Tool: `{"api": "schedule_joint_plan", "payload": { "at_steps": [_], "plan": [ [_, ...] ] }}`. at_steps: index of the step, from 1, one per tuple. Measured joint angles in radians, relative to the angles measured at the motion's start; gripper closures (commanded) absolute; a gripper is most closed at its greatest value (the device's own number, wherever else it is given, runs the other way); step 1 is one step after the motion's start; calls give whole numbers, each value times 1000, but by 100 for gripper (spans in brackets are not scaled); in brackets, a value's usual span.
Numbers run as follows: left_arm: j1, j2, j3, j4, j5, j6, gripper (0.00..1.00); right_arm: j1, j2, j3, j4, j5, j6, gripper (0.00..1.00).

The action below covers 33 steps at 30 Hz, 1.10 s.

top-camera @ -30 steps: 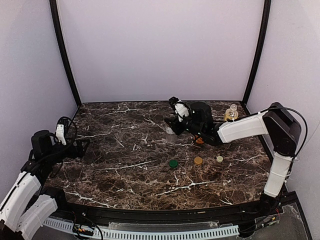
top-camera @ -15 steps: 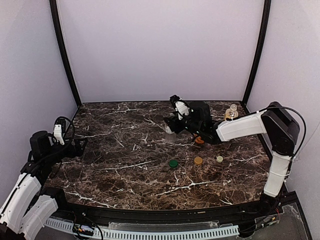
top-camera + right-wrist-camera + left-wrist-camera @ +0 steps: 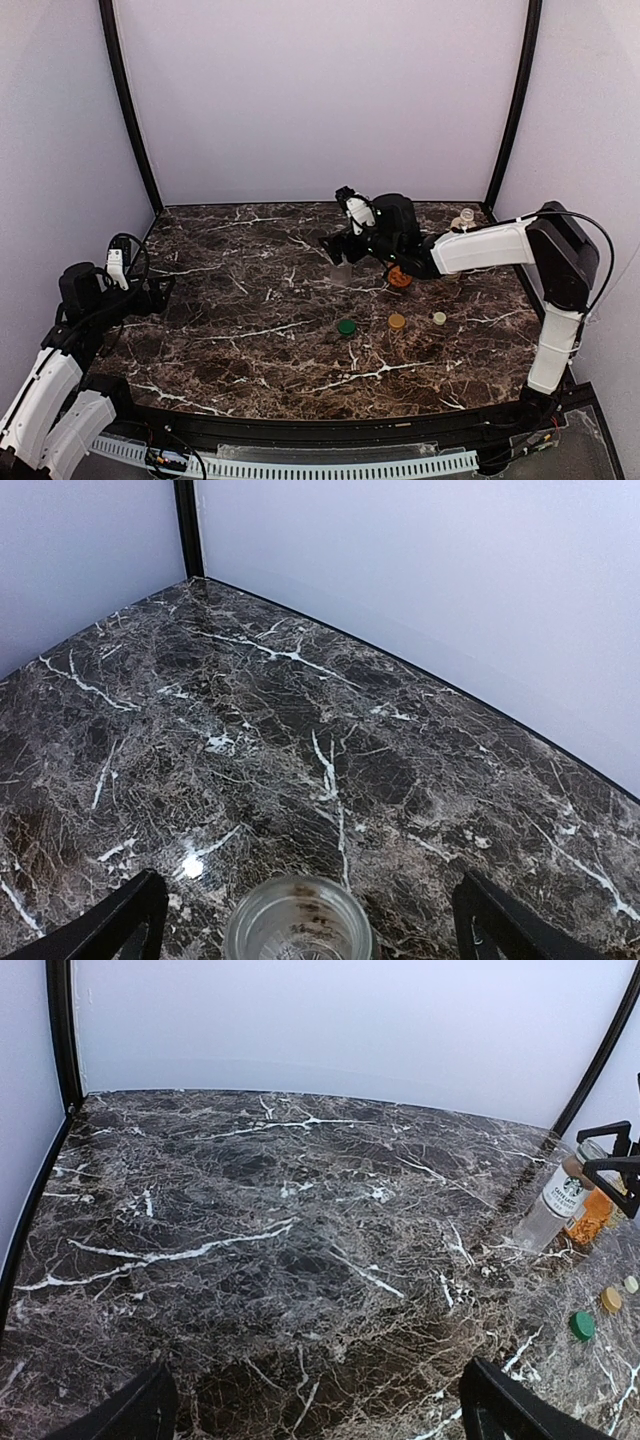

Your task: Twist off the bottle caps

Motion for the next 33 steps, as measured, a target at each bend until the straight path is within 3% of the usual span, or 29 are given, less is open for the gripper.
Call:
{"api": "schedule_joint_plan", "payload": {
  "at_steps": [10,17,25,33],
  "plan": [
    [2,-13,-26,12,-6,8,1,-26,-83,148,-236,47,9,1],
    [3,-28,-34,14,-15,12,1,-234,-321,195,-468,138,73,1],
    [13,-51,-42,15,-20,20,1,-664,-694,-36,-665,162,163,1],
    [40,-86,-58,18,-12,31,1,-799,-1075,-425,-751,113,208,1]
  ]
}}
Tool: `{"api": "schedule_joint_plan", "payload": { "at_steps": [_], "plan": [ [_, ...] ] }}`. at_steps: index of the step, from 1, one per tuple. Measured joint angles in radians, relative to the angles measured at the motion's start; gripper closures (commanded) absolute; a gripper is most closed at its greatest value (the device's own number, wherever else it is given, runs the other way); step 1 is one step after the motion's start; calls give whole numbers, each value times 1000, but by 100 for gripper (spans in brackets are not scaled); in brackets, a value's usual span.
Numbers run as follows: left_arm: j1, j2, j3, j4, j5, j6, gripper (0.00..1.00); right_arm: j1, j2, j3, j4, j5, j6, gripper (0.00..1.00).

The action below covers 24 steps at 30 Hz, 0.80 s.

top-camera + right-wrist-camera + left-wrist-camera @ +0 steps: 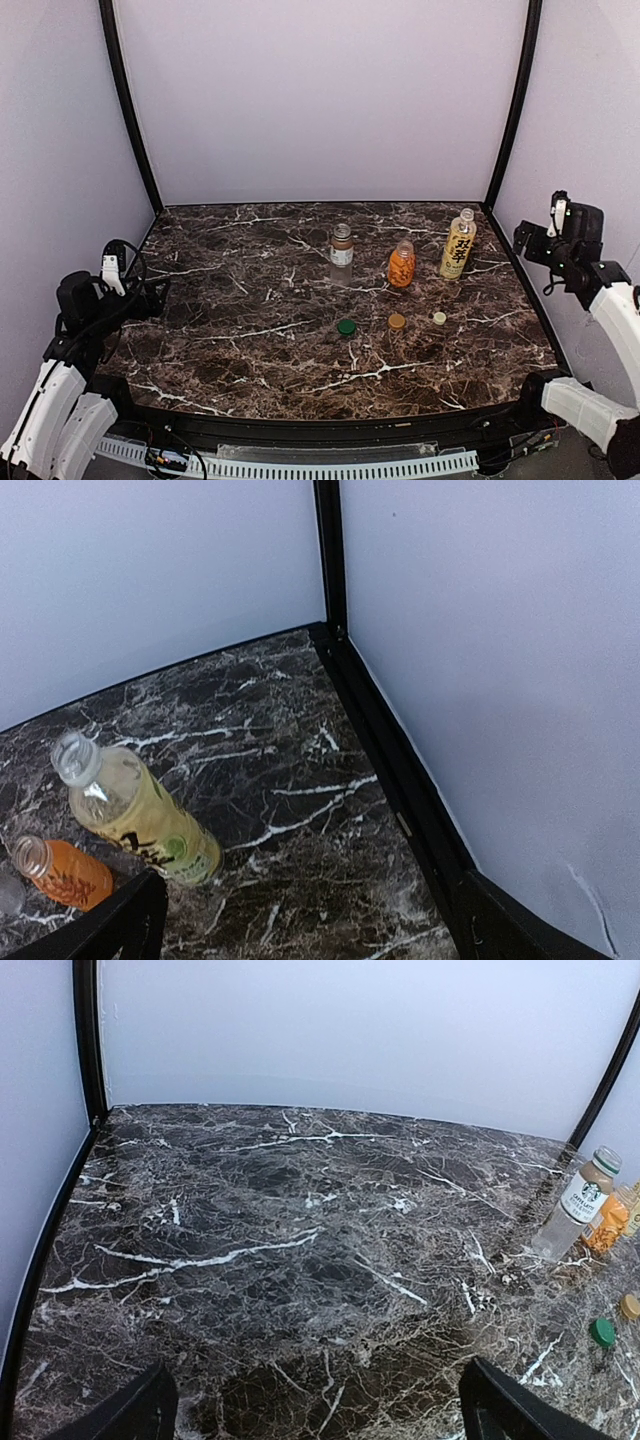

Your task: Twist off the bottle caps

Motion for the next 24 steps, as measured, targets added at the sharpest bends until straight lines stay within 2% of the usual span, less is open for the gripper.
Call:
{"api": "schedule_joint_plan", "payload": {
  "at_steps": [9,15,24],
  "plan": [
    [42,-26,-11,3,14,1,1,-1,-401,-408,63,-69,43,1],
    [70,-39,-17,3,14,3,1,-1,-642,-512,111,-34,105,1],
    [92,-41,-19,3,16,4,1,-1,-740,-575,107,52,224,2]
  ]
}}
